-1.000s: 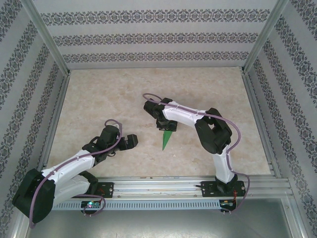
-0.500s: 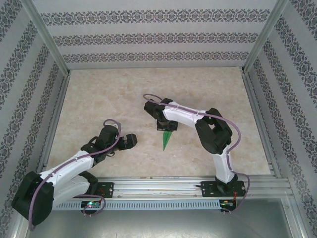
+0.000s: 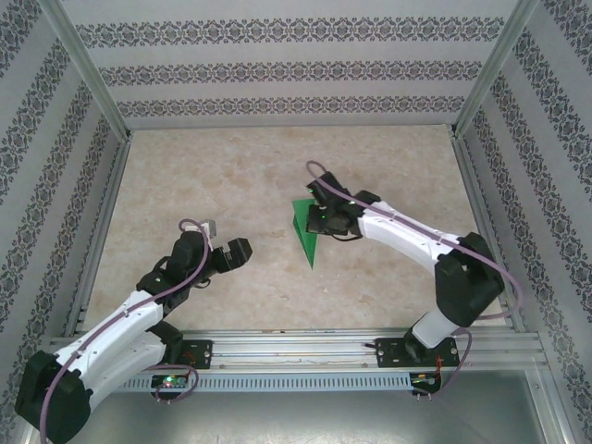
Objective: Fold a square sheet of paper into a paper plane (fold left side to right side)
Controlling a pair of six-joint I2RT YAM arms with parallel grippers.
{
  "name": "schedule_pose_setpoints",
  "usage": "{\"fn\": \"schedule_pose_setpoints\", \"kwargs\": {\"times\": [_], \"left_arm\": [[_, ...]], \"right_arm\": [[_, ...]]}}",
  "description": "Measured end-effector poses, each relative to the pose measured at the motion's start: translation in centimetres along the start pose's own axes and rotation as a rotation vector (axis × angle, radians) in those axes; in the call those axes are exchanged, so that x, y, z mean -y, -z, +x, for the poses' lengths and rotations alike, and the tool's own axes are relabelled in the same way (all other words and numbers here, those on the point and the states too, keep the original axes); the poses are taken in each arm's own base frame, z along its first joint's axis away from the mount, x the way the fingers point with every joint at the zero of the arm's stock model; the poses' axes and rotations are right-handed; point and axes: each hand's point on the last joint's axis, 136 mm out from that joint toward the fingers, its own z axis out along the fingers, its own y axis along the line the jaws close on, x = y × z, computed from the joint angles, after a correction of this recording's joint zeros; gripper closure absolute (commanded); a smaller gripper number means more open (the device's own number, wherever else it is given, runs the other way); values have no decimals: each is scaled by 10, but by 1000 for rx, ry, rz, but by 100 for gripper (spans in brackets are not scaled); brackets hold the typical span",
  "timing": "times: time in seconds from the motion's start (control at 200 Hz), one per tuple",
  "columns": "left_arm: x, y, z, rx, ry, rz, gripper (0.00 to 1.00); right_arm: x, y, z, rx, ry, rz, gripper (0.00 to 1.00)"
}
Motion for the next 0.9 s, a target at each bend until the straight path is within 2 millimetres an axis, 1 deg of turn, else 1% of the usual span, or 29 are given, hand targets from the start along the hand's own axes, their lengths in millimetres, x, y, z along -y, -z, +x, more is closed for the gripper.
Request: {"fn": "schedule_pose_setpoints", "kwargs": {"times": [0.145,0.25,0.35,0.475,0.649,0.834,0.899], "left_arm": [[4,6,-7,33,41,23,0],[3,7,-10,42,63,20,0],[3,7,-10,43,76,19,0],[2,6,-10,42,86,13,0],[-1,3,-7,30,89,1,0],[-3,2,-6,23,90,-8,0],[-4,1,-5,20,90,-11,0]], "right_arm": [[-3,-19,0,-48,-33,-258,100],[-16,-36,6,-101,-25,-409,100],[-24,-53,12,-135,-7,-495,100],[-25,-67,18,-154,1,-531,100],[-23,-71,14,-133,11,-545,100],[-6,-79,18,-132,-10,-517,100],[-3,-80,18,-129,-6,-506,100]]}}
